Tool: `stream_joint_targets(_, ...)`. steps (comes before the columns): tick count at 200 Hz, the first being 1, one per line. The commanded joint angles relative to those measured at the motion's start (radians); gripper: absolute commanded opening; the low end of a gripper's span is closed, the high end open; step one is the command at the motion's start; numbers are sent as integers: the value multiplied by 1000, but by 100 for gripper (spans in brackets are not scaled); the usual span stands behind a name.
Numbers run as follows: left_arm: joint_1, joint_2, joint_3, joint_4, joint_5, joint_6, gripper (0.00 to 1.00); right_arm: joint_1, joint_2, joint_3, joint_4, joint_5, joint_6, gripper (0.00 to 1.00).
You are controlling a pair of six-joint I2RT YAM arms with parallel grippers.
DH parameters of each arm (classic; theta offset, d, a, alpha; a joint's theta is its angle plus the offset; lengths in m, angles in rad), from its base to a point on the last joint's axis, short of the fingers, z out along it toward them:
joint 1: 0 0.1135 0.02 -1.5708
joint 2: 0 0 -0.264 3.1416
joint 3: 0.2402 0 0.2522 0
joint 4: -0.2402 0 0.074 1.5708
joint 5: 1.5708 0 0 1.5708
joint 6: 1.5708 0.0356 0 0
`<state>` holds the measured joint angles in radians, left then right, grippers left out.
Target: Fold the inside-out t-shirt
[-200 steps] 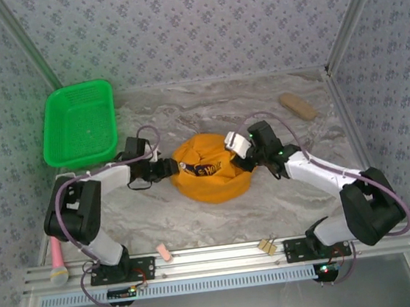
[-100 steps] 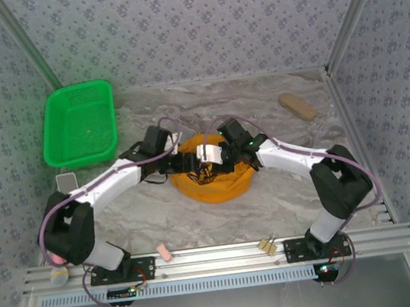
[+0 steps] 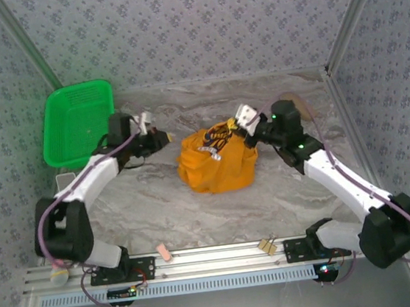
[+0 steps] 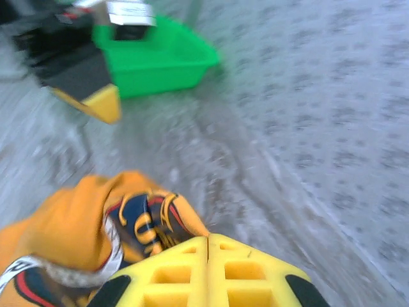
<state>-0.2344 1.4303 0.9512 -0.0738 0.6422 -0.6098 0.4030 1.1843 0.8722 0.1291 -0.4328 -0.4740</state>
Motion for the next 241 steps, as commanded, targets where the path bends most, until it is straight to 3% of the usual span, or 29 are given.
stream_joint_targets(1,26,-12,-114,70,-40,-58,0,-19,72,-47,-27,150,234,0)
stream_joint_targets(14,18,31,-132,46,-45,-14,1,-18,129,-84,-72,174,290,0)
stream_joint_targets(36,-42,57,-130,13,-13,47,23,6,170,-143,-64,85,326,3)
stream_joint_targets(62,-218,28,-58,-53,-71,142,46,21,128,-137,-116,35,256,6)
stream_joint_targets(84,-347,74,19,-54,-110,136,52,-50,63,-132,-93,-107,286,6)
stream_joint_targets(106,-421,144,102,-45,-183,111,58,-88,20,-132,-10,-312,322,4)
stream_joint_targets(129,-442,237,184,-67,-282,66,61,-70,6,-101,48,-443,324,0)
stream_joint_targets(155,-442,340,255,-36,-294,16,62,-19,-3,-68,72,-493,259,0)
stream_joint_targets(166,-443,364,269,-19,-289,6,56,-6,0,-49,45,-497,224,0)
stream_joint_targets(178,-437,372,273,-26,-308,11,22,-8,3,-32,13,-460,224,0)
stream_joint_targets(190,-415,360,252,-46,-341,22,0,-17,-7,-24,-12,-377,231,0)
stream_joint_targets(220,-271,269,106,-29,-360,33,0,-57,-106,-91,138,-234,307,2)
stream_joint_targets(241,-166,234,41,-46,-318,48,0,-12,-139,-75,19,-241,146,7)
